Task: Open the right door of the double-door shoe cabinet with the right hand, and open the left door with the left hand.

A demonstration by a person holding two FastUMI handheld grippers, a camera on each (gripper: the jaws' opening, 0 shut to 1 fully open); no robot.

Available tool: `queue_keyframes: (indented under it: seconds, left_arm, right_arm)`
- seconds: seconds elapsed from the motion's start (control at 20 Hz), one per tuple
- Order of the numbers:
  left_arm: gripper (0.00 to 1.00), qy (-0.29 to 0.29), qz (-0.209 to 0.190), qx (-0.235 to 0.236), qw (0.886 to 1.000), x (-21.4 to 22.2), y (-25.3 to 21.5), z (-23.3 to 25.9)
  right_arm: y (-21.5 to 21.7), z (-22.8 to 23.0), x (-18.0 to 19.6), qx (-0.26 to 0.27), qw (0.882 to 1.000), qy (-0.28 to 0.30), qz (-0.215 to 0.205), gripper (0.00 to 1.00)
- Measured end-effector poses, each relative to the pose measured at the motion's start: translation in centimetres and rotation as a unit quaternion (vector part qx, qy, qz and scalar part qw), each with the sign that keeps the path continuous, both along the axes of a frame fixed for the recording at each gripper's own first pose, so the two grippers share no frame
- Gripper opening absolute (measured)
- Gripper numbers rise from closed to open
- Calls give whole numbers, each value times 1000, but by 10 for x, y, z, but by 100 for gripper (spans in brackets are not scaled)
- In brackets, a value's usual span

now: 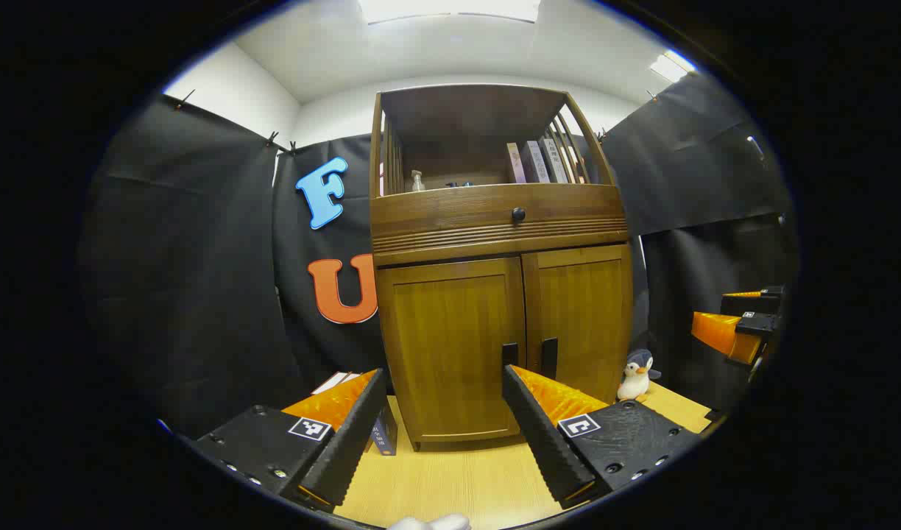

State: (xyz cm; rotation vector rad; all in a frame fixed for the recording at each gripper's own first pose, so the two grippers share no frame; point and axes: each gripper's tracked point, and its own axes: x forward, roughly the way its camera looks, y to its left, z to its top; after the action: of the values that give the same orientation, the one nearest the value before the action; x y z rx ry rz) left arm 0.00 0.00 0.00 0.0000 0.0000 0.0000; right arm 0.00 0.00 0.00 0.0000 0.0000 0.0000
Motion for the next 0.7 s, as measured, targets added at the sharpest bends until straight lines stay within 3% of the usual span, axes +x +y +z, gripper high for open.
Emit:
queue_keyframes:
  seconds: [0.7]
  left_arm:
    - [96, 5, 17, 5, 1000, -3, 6, -2]
  right_arm:
    - [9, -8, 12, -3, 1000, 8, 17, 100]
